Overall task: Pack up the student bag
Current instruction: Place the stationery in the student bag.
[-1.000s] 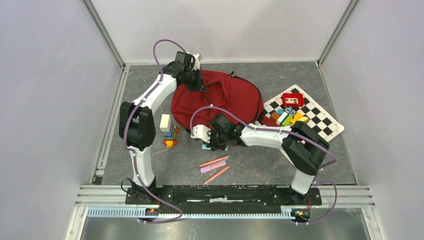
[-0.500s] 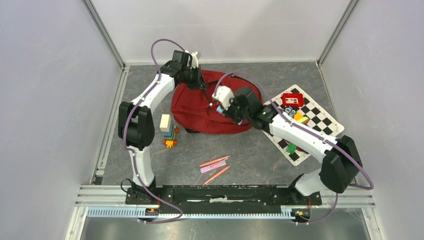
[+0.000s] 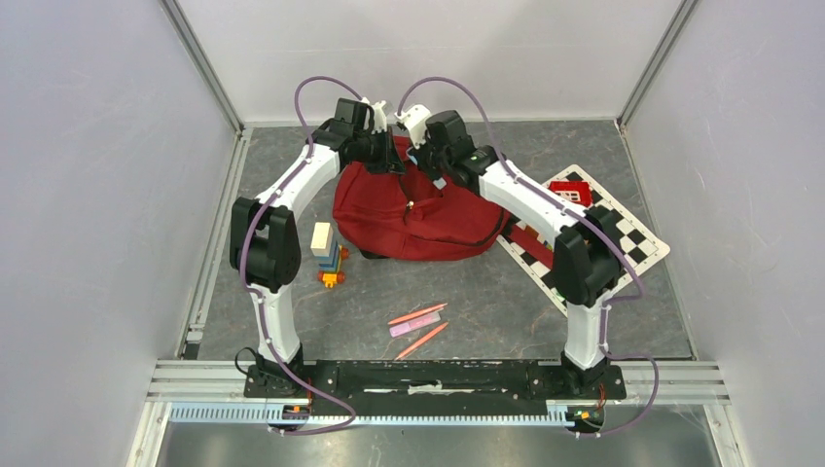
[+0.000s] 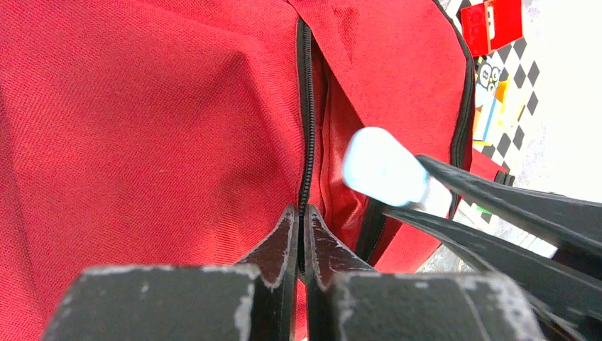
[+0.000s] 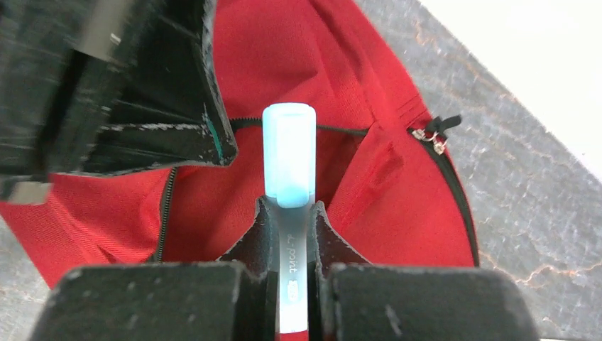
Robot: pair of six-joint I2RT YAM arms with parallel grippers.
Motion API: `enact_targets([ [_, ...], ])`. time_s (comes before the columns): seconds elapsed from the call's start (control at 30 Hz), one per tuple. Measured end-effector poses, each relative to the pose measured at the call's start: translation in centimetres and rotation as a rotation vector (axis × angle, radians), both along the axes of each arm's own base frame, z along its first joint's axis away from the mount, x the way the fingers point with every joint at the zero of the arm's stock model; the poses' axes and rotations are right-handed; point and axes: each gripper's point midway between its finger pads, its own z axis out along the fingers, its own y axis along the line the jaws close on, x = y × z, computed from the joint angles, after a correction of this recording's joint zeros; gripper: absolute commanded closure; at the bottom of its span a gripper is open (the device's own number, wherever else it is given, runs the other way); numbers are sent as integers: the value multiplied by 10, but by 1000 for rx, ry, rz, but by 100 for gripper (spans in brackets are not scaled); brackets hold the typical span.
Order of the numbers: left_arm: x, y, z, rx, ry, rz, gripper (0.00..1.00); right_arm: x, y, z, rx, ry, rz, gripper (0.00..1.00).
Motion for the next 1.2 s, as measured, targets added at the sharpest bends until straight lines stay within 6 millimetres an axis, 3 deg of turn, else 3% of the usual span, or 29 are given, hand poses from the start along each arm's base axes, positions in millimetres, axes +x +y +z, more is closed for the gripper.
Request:
enact_targets([
  [0.17,0,0,0,-1,-3,0,93,-5,-4,-33,-54,90,-14,100],
  [0.47,1,0,1,-2,-3,-1,94,-16,-7,-58,-53,172,-25,100],
  [0.7,3,-3,4,-14,-19,-6,94,17,10,-59,36,167,-68,100],
  [1.03,2,-6,4,-38,-18,-18,94,47,28,-86,202,205,-148,100],
  [1.17,2,-7,3,-41,-16,-15,94,49,32,-89,230,214,-156,78],
  [1.2,2,-7,4,-41,-17,-15,94,50,32,-88,238,207,-158,68],
])
